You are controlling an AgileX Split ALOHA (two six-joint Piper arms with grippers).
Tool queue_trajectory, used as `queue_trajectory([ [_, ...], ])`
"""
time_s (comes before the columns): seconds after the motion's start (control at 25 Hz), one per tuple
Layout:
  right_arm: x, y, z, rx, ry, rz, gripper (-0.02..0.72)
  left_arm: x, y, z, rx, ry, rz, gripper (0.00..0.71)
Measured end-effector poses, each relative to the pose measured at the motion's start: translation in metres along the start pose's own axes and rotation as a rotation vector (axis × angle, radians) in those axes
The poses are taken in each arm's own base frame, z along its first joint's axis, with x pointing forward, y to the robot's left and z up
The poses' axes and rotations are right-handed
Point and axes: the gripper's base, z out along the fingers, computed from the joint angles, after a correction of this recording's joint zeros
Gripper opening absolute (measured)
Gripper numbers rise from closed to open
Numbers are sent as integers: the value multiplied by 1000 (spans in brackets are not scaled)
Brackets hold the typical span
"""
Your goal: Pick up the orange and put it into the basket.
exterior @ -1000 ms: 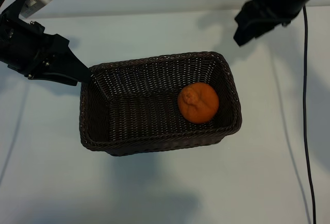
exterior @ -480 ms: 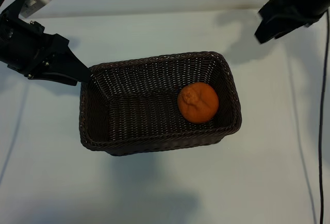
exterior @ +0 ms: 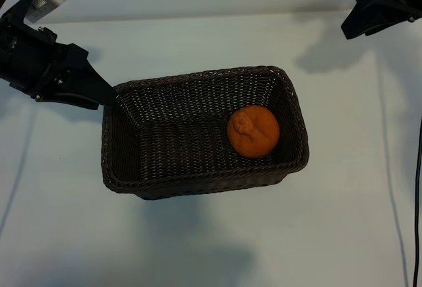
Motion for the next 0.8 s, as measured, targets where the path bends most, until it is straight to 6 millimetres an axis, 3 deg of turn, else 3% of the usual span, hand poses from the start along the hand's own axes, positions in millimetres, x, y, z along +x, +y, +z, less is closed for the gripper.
queue_trajectory([
  [0.28,-1,1,0,-12,-7,1,379,-3,-2,-2,6,-14,6,411],
  [0.56,-1,1,0,-14,-8,3,379,-25,-22,-29,23,-126,78,411],
  [0.8,-1,1,0,-14,-8,3,378,-27,-23,-32,10,-132,87,411],
])
